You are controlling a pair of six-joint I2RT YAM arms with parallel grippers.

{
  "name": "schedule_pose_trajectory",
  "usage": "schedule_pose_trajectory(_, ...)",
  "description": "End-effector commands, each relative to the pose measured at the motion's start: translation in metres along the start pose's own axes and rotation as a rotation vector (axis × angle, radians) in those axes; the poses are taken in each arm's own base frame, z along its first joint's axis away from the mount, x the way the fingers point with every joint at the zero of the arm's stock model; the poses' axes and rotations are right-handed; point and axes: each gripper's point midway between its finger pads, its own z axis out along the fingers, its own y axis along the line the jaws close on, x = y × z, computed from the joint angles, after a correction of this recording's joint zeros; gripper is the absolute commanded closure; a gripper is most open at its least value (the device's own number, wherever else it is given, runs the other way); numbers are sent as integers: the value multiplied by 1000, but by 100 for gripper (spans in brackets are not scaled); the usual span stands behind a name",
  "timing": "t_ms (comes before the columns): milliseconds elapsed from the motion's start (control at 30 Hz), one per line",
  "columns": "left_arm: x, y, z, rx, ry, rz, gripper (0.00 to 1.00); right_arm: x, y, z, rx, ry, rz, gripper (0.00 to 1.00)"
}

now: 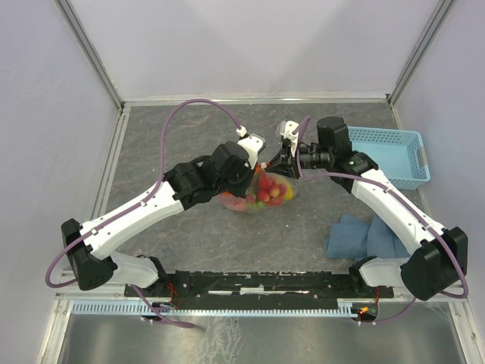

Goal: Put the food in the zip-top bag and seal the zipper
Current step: Zip the zipper food storage bag at the center of the board.

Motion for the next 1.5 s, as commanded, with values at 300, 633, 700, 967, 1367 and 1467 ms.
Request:
schedule_pose_trajectory(300,-50,4,-18,-10,-168,1,76,-22,2,-14,-4,-29,-33,98)
schedule_pose_trajectory(633,-51,-20,-2,99,-132,-16,60,-28,-1,-14,20,-48,11,98)
schedule_pose_trajectory(700,-47,-27,2,135,-121,-28,59,-30,-2,-13,23,-52,26,98)
schedule_pose_trajectory(967,-51,-15,-1,75,-161,-55,43,-34,-2,-13,22,-59,60,98)
schedule_pose_trajectory(1367,-74,-18,7,81,-261,-17,39,-36,3,-16,11,-48,97,98)
schedule_pose_trajectory(1467,-75,-20,11,89,-267,-6,52,-35,4,-15,9,-45,102,98)
